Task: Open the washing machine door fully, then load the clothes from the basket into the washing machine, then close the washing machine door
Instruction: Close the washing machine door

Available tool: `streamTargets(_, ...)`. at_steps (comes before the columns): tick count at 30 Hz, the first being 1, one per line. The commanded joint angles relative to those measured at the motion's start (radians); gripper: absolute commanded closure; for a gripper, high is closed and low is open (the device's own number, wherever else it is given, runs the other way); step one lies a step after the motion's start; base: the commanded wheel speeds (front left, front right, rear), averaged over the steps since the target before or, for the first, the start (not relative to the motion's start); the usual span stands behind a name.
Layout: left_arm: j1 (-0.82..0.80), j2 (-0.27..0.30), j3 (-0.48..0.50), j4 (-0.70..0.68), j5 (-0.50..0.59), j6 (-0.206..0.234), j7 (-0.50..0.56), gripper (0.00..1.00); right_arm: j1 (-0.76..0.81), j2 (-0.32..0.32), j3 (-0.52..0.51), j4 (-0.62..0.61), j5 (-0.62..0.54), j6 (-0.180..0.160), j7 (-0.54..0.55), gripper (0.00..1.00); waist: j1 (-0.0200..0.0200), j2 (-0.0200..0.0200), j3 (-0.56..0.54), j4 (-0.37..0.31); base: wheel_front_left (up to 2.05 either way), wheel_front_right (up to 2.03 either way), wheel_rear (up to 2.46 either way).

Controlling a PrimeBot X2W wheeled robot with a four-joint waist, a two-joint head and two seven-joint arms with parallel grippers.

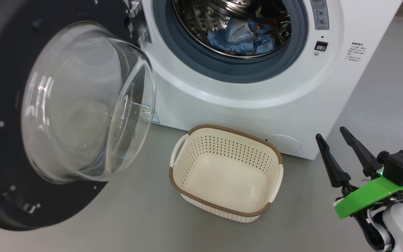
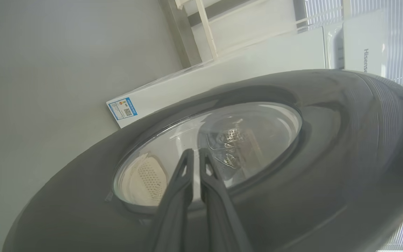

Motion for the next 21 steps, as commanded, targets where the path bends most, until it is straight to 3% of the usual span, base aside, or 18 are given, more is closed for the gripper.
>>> streamTargets(1,0.020,0.032,0.012,-0.064,-0.013,-0.007,0.033,1.00,0.014,-0.005,0.004,-0.024,0.003,0.007,-0.009,0.00,0.0001,0.0000,-0.009,-0.005,0.00,0.00,0.00)
streamTargets(9,0.113,-0.006,0.007,-0.246,-0.056,0.030,0.116,1.00,0.039,0.002,-0.013,-0.035,0.001,0.007,-0.009,0.00,0.0001,0.0000,-0.027,-0.024,0.00,0.00,0.00)
streamTargets(21,0.227,-0.075,-0.002,-0.591,-0.131,0.179,0.203,1.00,0.055,0.020,-0.027,-0.049,-0.005,0.007,-0.009,0.00,0.0001,0.0000,-0.034,-0.082,0.00,0.00,0.00)
